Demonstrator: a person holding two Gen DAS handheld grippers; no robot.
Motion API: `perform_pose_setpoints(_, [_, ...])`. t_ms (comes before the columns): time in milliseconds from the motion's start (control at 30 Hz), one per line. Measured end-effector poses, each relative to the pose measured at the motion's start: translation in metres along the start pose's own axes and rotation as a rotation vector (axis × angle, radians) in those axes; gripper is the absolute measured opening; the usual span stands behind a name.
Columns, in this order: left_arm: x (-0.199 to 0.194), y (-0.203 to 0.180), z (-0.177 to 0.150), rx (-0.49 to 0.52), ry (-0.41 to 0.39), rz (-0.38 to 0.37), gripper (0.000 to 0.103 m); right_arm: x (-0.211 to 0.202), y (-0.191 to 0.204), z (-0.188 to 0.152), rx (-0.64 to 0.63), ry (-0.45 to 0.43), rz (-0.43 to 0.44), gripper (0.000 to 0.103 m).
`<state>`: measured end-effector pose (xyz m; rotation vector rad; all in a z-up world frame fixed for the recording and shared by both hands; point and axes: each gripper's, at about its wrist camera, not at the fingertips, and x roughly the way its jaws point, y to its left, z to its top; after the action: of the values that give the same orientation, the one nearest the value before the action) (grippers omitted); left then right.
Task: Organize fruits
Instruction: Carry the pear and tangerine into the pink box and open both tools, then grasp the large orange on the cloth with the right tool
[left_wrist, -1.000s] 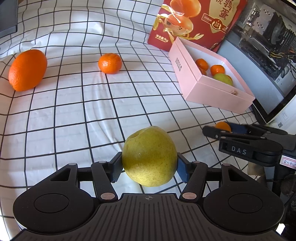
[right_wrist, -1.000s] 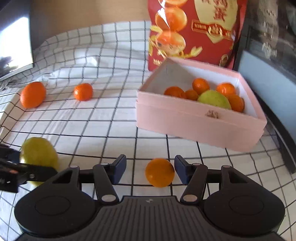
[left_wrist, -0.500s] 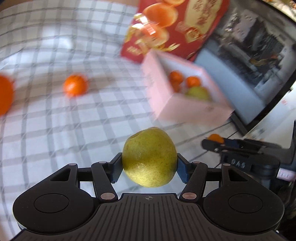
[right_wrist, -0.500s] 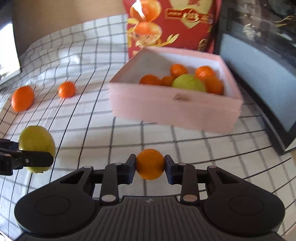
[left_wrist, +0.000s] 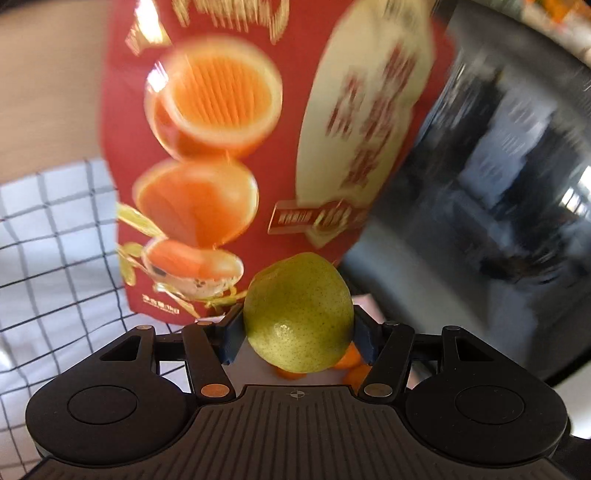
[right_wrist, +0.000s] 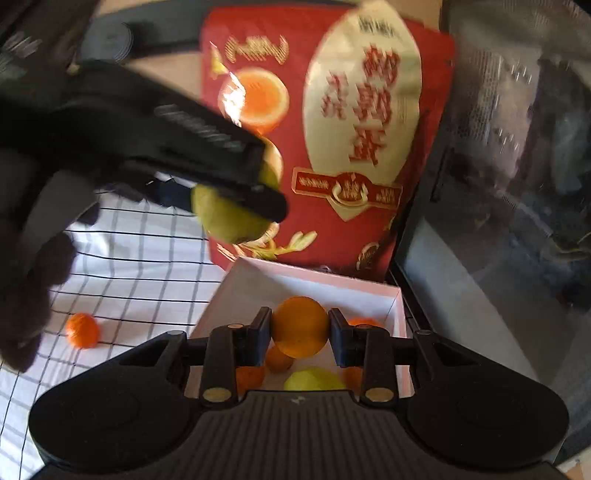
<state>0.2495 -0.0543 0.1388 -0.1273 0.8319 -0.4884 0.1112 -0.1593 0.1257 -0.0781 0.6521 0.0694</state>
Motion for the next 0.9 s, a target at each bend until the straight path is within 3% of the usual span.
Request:
perform_pose_setpoints(167, [0.059, 0.004, -0.016, 0.03, 0.12, 0.046, 0.065, 0.04, -0.012, -0.016, 0.041, 0.093, -0.01, 0.032])
perform_pose_setpoints(367, [0.065, 0.005, -0.026, 0.097, 0.072, 0.08, 0.064, 0.06, -0.016, -0.027, 0.017, 0.109, -0.018, 0.033])
perform_pose_setpoints(400, [0.06, 0.005, -0.024, 0.101, 0.047, 0.085, 0.064, 0.061, -0.015, -0.027, 0.013, 0.11, -0.016, 0.034])
perform_pose_setpoints(433, [0.053, 0.005, -0.022, 0.103, 0.019, 0.086, 0.062, 0.061, -0.013, -0.028, 0.009, 0.116, -0.023, 0.044])
perform_pose_setpoints(467, [0.045, 0.006, -0.019, 0.098, -0.015, 0.083, 0.062, 0.063, -0.012, -0.028, 0.003, 0.126, -0.024, 0.06])
perform_pose_setpoints(500, [0.036, 0.007, -0.019, 0.087, -0.052, 0.075, 0.062, 0.064, -0.011, -0.03, 0.0, 0.128, -0.022, 0.065])
perform_pose_setpoints(700, [-0.035, 0.026, -0.049, -0.001, -0.189, 0.056, 0.062, 0.056, -0.005, -0.035, 0.002, 0.11, -0.016, 0.067])
perform_pose_setpoints(900, [-0.094, 0.065, -0.12, -0.066, -0.222, 0.185, 0.062, 0.03, 0.007, -0.027, -0.009, -0.023, -0.023, 0.077])
